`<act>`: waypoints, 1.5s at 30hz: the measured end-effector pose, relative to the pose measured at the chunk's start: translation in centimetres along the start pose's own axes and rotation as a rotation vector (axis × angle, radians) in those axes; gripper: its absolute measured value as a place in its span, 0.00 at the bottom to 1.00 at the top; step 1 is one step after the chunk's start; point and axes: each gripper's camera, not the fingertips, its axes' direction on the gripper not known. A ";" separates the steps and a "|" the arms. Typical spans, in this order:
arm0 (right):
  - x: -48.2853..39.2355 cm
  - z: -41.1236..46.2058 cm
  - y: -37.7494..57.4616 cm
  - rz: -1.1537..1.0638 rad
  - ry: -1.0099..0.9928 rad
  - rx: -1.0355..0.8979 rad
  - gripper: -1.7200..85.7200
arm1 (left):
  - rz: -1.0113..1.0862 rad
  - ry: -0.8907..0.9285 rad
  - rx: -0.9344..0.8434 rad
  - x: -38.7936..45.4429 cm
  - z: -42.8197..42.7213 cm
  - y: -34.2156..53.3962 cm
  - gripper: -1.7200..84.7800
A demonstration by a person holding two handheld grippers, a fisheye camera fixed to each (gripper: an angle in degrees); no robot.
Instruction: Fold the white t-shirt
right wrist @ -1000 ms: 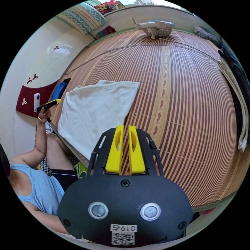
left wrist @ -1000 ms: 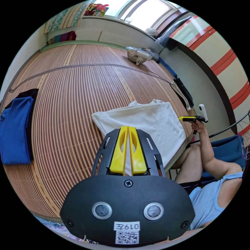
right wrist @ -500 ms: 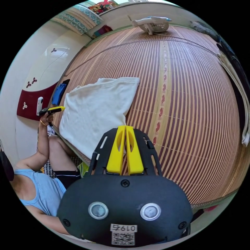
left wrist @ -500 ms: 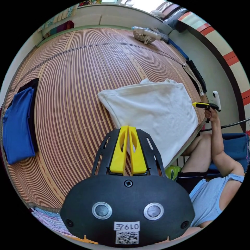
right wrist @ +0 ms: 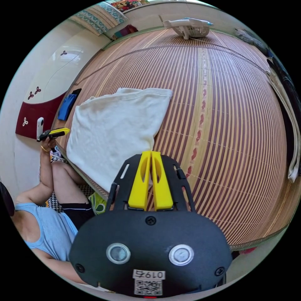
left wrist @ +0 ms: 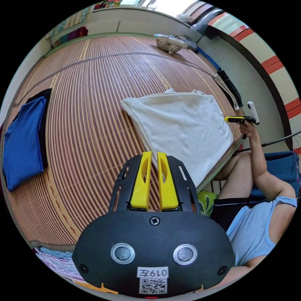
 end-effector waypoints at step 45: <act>-0.6 -0.3 1.9 -0.008 -0.004 0.017 0.01 | -0.069 0.132 0.031 -5.6 -3.8 4.0 0.03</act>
